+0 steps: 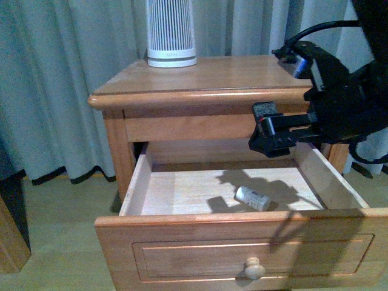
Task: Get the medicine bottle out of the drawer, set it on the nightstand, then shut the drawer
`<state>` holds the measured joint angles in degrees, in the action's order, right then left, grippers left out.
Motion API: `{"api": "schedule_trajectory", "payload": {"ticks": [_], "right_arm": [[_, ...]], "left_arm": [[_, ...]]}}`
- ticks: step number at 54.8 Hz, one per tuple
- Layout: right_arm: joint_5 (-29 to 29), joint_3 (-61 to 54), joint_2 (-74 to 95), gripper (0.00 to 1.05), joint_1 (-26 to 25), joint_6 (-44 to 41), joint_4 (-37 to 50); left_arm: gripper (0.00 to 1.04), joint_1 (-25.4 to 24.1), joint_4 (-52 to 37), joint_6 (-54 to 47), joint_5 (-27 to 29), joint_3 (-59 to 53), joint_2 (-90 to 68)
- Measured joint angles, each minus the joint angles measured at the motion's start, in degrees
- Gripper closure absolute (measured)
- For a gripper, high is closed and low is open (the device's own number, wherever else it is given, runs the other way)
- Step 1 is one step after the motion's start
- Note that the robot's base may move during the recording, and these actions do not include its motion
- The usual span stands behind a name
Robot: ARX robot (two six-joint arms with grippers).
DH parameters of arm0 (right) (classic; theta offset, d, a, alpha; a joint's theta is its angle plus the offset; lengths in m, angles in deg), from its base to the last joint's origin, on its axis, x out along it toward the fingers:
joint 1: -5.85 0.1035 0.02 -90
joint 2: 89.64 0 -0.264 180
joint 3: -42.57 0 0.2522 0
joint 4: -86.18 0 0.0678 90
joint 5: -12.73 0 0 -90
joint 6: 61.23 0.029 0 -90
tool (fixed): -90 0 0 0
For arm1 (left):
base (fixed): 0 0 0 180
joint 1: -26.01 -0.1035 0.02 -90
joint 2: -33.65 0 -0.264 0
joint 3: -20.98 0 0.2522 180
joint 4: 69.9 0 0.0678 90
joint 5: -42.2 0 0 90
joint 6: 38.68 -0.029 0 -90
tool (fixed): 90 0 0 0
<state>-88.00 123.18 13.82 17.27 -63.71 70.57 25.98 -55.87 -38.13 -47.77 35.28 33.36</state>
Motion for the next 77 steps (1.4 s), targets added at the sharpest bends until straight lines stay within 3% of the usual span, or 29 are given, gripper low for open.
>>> {"api": "schedule_trajectory", "payload": {"ticks": [32, 77], "right_arm": [[2.23, 14.01, 19.61, 0.07, 1.75, -7.76, -3.32], [1.92, 17.68, 27.50, 0.10, 0.94, -8.76, -3.08]], "left_arm": [[0.06, 0.00, 0.00, 0.00, 0.00, 0.00, 0.00], [0.06, 0.00, 0.00, 0.00, 0.00, 0.00, 0.00]]}}
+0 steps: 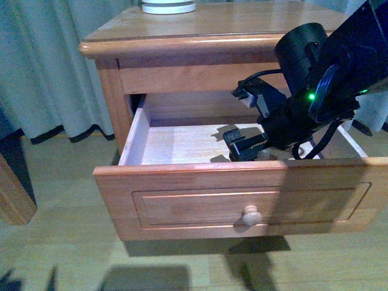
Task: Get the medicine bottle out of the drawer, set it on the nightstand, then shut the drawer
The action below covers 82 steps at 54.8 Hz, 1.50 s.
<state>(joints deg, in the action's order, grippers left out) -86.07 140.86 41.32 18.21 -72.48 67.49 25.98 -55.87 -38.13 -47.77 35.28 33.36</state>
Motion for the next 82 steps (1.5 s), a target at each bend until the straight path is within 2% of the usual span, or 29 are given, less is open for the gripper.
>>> {"api": "schedule_trajectory", "payload": {"ticks": [6, 20, 23, 42, 63, 72, 82], "right_arm": [[-0.22, 0.24, 0.70, 0.32, 0.00, 0.09, -0.07], [-1.51, -0.35, 0.70, 0.68, -0.07, 0.39, 0.42], [-1.95, -1.05, 0.24, 0.73, 0.00, 0.44, 0.98], [-6.67, -8.66, -10.51, 0.74, 2.43, 1.42, 4.20], [-12.83, -8.26, -27.50, 0.74, 2.43, 5.05, 2.27], [-9.05, 0.39, -28.76, 0.74, 1.29, 5.11, 4.11], [-3.74, 13.40, -20.83, 0.74, -0.57, 5.09, 3.56]], "left_arm": [[0.06, 0.00, 0.00, 0.00, -0.02, 0.00, 0.00], [0.06, 0.00, 0.00, 0.00, -0.02, 0.00, 0.00], [0.06, 0.00, 0.00, 0.00, 0.00, 0.00, 0.00], [0.06, 0.00, 0.00, 0.00, 0.00, 0.00, 0.00], [0.06, 0.00, 0.00, 0.00, -0.02, 0.00, 0.00], [0.06, 0.00, 0.00, 0.00, 0.00, 0.00, 0.00], [0.06, 0.00, 0.00, 0.00, 0.00, 0.00, 0.00]]}}
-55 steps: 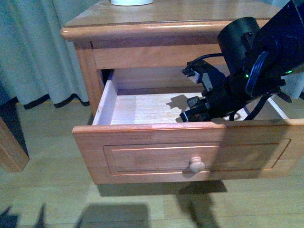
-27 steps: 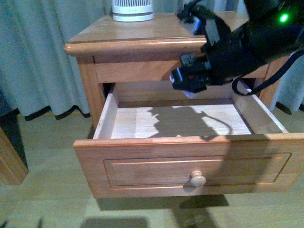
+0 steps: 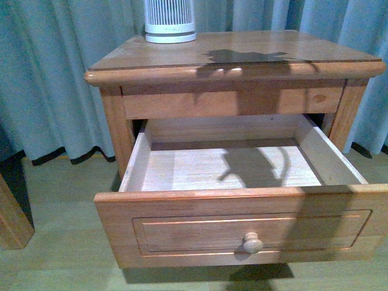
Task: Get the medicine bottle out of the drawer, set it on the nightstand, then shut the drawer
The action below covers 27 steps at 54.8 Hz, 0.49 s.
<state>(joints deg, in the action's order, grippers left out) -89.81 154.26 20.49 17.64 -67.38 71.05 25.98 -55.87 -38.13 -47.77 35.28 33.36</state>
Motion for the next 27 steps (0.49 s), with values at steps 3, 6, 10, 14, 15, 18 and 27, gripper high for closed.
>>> {"api": "schedule_trajectory", "payload": {"ticks": [3, 6, 10, 14, 15, 18, 27], "right_arm": [[1.55, 3.87, 3.63, 0.74, -0.04, -0.02, -0.68], [3.28, 7.69, 7.48, 0.74, -0.02, -0.35, -1.40], [4.79, 13.16, 13.03, 0.74, 0.28, -0.59, -2.56], [6.64, 18.49, 18.29, 0.74, 1.03, -1.01, -3.67], [7.13, 20.04, 19.67, 0.74, 1.22, -1.05, -4.15], [8.48, 23.93, 22.99, 0.74, 1.73, -1.22, -5.81], [12.24, 34.23, 30.56, 0.67, 2.73, -1.84, -9.92]], "left_arm": [[0.06, 0.00, 0.00, 0.00, 0.00, 0.00, 0.00], [0.06, 0.00, 0.00, 0.00, 0.00, 0.00, 0.00], [0.06, 0.00, 0.00, 0.00, 0.00, 0.00, 0.00], [0.06, 0.00, 0.00, 0.00, 0.00, 0.00, 0.00], [0.06, 0.00, 0.00, 0.00, 0.00, 0.00, 0.00], [0.06, 0.00, 0.00, 0.00, -0.02, 0.00, 0.00], [0.06, 0.00, 0.00, 0.00, 0.00, 0.00, 0.00]]}}
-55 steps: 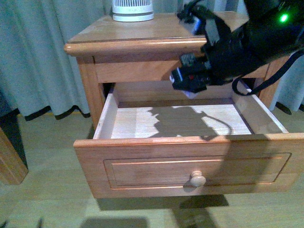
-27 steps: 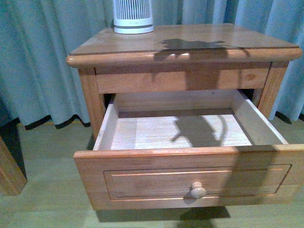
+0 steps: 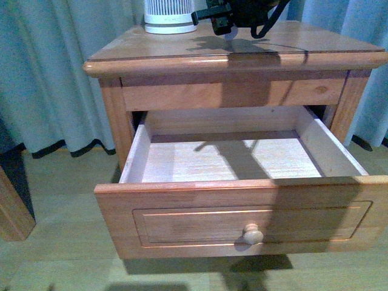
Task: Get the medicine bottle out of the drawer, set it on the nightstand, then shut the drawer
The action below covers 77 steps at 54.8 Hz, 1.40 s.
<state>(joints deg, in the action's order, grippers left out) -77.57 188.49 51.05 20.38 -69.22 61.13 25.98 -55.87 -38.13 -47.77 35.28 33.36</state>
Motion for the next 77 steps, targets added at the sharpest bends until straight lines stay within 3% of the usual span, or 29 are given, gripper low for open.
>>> {"api": "schedule_trajectory", "payload": {"ticks": [9, 20, 30, 36, 43, 58, 68, 77], "right_arm": [[0.35, 0.87, 0.04, 0.38, 0.04, 0.74, 3.58], [-3.78, -15.47, -13.77, 0.07, 0.04, 4.13, 15.50], [-8.50, -39.08, -36.48, 0.07, -0.37, 10.34, 25.44], [-9.25, -58.64, -53.29, 0.25, -1.22, 12.87, 29.81], [-7.98, -84.89, -69.05, 0.54, -3.23, 14.82, 29.42], [-3.06, -109.09, -72.91, 0.99, -2.97, 16.33, 31.54], [1.88, -116.67, -63.17, 1.01, -1.40, 14.95, 48.43], [3.13, -114.90, -44.22, 1.01, -1.64, 11.93, 67.69]], "left_arm": [[0.06, 0.00, 0.00, 0.00, 0.00, 0.00, 0.00], [0.06, 0.00, 0.00, 0.00, 0.00, 0.00, 0.00], [0.06, 0.00, 0.00, 0.00, 0.00, 0.00, 0.00], [0.06, 0.00, 0.00, 0.00, 0.00, 0.00, 0.00], [0.06, 0.00, 0.00, 0.00, -0.02, 0.00, 0.00], [0.06, 0.00, 0.00, 0.00, 0.00, 0.00, 0.00], [0.06, 0.00, 0.00, 0.00, 0.00, 0.00, 0.00], [0.06, 0.00, 0.00, 0.00, 0.00, 0.00, 0.00]]}}
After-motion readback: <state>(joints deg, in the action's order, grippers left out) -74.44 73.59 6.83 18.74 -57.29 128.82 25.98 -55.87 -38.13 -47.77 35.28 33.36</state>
